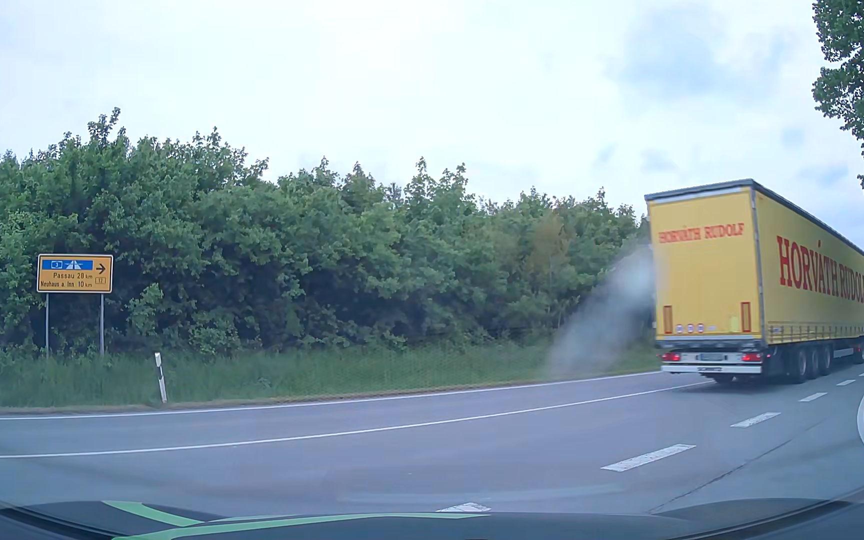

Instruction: Follow the waypoints while adhering to traffic rules and regulations

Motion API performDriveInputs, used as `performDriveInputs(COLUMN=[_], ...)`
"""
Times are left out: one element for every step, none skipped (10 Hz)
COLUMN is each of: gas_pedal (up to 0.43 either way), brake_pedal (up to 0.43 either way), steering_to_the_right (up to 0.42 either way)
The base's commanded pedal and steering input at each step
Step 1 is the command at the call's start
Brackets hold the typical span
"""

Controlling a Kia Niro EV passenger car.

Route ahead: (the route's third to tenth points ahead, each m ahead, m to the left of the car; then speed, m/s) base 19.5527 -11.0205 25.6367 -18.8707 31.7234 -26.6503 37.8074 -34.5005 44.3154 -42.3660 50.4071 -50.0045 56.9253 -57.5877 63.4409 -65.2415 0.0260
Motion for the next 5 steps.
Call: performDriveInputs(gas_pedal=[0.0, 0.0, 0.0, 0.0, 0.0], brake_pedal=[0.244, 0.244, 0.25, 0.25, 0.25], steering_to_the_right=[0.126, 0.125, 0.125, 0.125, 0.124])
